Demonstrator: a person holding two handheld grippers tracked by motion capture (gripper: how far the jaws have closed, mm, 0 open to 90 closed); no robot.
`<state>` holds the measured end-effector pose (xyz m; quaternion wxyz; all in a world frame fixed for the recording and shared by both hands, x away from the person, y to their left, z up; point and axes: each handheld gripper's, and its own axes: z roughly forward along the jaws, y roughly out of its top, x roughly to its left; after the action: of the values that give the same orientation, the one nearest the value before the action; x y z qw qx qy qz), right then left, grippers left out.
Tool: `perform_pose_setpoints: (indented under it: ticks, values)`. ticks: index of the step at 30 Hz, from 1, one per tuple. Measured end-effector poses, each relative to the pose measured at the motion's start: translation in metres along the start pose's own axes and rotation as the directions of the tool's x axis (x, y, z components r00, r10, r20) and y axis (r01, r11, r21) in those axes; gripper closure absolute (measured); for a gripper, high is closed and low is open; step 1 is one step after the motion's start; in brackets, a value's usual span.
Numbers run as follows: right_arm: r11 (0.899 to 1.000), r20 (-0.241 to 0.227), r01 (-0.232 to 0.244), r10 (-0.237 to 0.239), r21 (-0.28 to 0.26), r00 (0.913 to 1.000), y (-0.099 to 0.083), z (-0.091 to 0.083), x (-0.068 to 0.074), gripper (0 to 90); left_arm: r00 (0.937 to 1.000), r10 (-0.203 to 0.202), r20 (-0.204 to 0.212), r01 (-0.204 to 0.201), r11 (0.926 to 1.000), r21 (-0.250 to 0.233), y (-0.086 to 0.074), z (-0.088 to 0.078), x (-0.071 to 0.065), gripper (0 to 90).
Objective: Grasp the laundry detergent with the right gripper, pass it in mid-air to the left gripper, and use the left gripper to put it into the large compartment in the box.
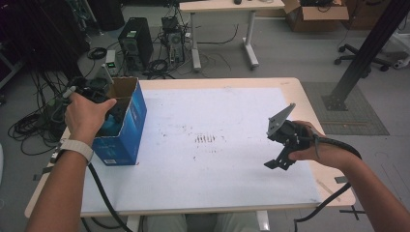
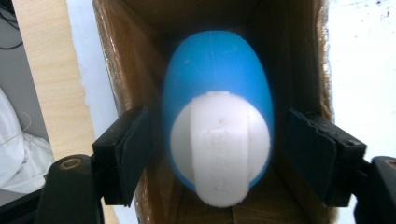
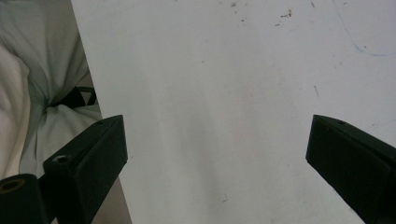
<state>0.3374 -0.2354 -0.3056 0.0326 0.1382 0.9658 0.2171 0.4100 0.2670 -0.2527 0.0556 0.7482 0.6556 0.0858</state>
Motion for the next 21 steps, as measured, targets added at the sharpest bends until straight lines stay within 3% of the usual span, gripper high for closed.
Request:
perform_pose_setpoints:
  ticks: [9,21]
  values:
    - [1.0,0.004,0.0,0.0,-0.001,1.0,-0.001,-0.003,0.002,5.2,0.9998,0.016,0.014,-0.016,0.9999,-0.003,-0.001,-0.017,-0.004,20.2]
    - [1.0,0.012,0.002,-0.002,0.0,0.9999,0.0,-0.006,0.004,5.3,0.9959,0.084,0.034,-0.084,0.9965,-0.004,-0.006,-0.046,-0.017,18.7]
